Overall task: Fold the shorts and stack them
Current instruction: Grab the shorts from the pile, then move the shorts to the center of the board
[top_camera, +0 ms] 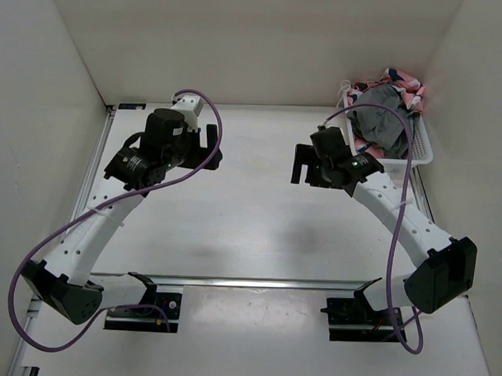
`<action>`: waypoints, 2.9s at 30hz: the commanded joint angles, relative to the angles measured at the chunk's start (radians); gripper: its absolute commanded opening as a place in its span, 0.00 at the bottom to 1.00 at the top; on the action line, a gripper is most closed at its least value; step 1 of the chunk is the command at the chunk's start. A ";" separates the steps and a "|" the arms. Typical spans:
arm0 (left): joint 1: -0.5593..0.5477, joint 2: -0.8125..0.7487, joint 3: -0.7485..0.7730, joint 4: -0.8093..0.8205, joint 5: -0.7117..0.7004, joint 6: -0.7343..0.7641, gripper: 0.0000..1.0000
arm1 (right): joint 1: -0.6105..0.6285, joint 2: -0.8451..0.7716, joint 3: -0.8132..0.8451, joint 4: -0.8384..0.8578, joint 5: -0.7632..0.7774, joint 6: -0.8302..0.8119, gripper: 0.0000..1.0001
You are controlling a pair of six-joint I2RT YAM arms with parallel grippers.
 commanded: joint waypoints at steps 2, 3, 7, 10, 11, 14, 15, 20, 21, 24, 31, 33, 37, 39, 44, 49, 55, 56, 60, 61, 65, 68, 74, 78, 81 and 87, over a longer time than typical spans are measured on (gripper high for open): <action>-0.002 -0.018 -0.010 0.017 -0.022 0.006 1.00 | 0.001 -0.037 0.027 -0.003 0.112 0.023 0.99; -0.002 -0.027 -0.019 0.017 -0.022 0.006 1.00 | -0.008 -0.037 0.036 -0.018 0.164 0.023 0.99; 0.045 -0.027 -0.050 0.017 -0.002 -0.034 1.00 | -0.075 0.006 0.078 -0.040 0.261 0.006 0.99; 0.056 -0.018 -0.062 0.017 -0.002 -0.045 1.00 | -0.187 0.082 0.159 -0.040 0.276 -0.006 0.99; 0.056 -0.009 -0.062 0.017 -0.002 -0.045 1.00 | -0.219 0.104 0.182 -0.040 0.299 0.027 0.96; 0.044 0.020 -0.062 0.017 0.007 -0.008 1.00 | -0.396 0.211 0.308 -0.047 0.184 0.106 0.96; 0.044 0.021 -0.053 0.017 -0.005 0.002 1.00 | -0.469 0.289 0.346 -0.047 0.127 0.115 0.96; 0.053 0.096 -0.006 0.017 -0.015 -0.008 1.00 | -0.574 0.554 0.644 -0.057 0.040 0.081 0.96; 0.053 0.108 -0.006 0.017 -0.015 -0.008 1.00 | -0.592 0.598 0.688 -0.057 0.040 0.070 0.97; 0.064 0.148 0.016 0.017 -0.015 -0.019 1.00 | -0.664 0.777 0.907 -0.125 -0.062 0.061 0.97; 0.064 0.231 0.079 0.017 -0.015 -0.054 1.00 | -0.730 0.963 1.095 -0.126 -0.051 0.096 0.95; 0.064 0.260 0.095 0.017 -0.015 -0.054 1.00 | -0.740 0.989 1.095 -0.110 -0.032 0.096 0.95; 0.064 0.307 0.114 0.017 -0.036 -0.054 1.00 | -0.749 1.063 1.139 -0.070 -0.069 0.096 0.77; 0.064 0.317 0.125 0.017 -0.036 -0.054 1.00 | -0.749 1.074 1.165 -0.060 -0.098 0.096 0.68; 0.055 0.338 0.134 0.017 -0.047 -0.065 1.00 | -0.749 1.040 1.118 0.037 -0.184 0.115 0.12; 0.055 0.329 0.134 0.017 -0.058 -0.074 1.00 | -0.726 0.927 1.093 0.048 -0.210 0.115 0.00; 0.094 0.347 0.093 0.008 -0.084 -0.106 1.00 | -0.600 0.665 1.093 0.149 -0.316 0.066 0.00; 0.110 0.358 0.083 0.008 -0.070 -0.106 1.00 | -0.579 0.632 1.106 0.167 -0.329 0.052 0.00; 0.206 0.347 0.083 -0.015 -0.042 -0.152 1.00 | -0.444 0.497 1.195 0.262 -0.471 0.006 0.00; 0.225 0.347 0.083 -0.027 -0.042 -0.177 1.00 | -0.413 0.474 1.204 0.316 -0.498 -0.008 0.00; 0.369 0.333 0.111 -0.074 -0.013 -0.201 1.00 | -0.241 0.367 1.204 0.379 -0.533 -0.097 0.00; 0.492 0.320 0.151 -0.124 0.016 -0.214 1.00 | -0.154 0.347 1.204 0.390 -0.562 -0.109 0.00; 0.642 0.249 0.244 -0.176 0.076 -0.202 1.00 | -0.109 0.232 1.048 0.313 -0.589 -0.121 0.00; 0.642 0.231 0.258 -0.185 0.122 -0.181 1.00 | -0.135 0.153 0.743 0.324 -0.500 -0.155 0.00; 0.642 0.231 0.223 -0.185 0.133 -0.181 1.00 | -0.193 0.171 0.572 0.324 -0.480 -0.129 0.00; 0.599 0.228 0.126 -0.185 0.133 -0.181 0.99 | -0.226 0.301 0.410 0.209 -0.374 -0.132 0.76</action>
